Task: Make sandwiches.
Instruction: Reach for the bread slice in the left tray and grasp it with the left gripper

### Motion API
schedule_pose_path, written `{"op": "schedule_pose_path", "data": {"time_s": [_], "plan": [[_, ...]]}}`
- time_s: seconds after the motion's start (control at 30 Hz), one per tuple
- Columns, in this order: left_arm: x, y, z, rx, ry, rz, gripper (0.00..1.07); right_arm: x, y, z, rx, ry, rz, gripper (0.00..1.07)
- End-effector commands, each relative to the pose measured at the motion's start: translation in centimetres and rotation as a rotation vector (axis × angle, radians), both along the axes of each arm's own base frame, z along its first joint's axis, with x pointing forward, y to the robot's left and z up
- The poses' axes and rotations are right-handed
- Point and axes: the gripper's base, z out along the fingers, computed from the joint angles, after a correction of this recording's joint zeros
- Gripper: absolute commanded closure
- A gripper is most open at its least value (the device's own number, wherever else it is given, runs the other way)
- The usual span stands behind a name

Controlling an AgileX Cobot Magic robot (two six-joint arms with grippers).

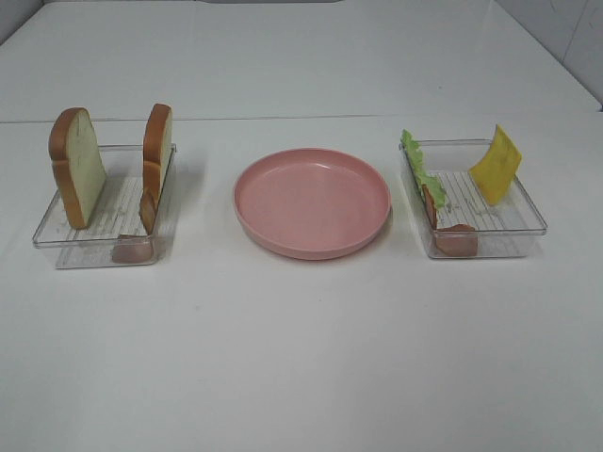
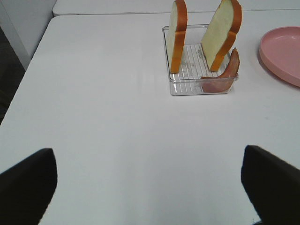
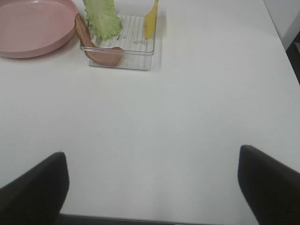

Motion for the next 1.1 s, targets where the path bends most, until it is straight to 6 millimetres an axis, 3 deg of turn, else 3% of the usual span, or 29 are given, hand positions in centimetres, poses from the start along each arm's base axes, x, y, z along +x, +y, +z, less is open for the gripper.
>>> {"op": "schedule_pose_path", "data": {"time_s": [0.03,1.1], "plan": [[-0.07,-0.05,-0.03,-0.011,-0.009,-0.009,0.06,-0.37,-0.05,0.01,-0.004,-0.037,0.002,0.13],[-0.06,-0.03,-0.01,-0.009,-0.011,-0.008,0.06,-0.37,-0.05,0.01,-0.004,-0.037,0.002,0.13]]}}
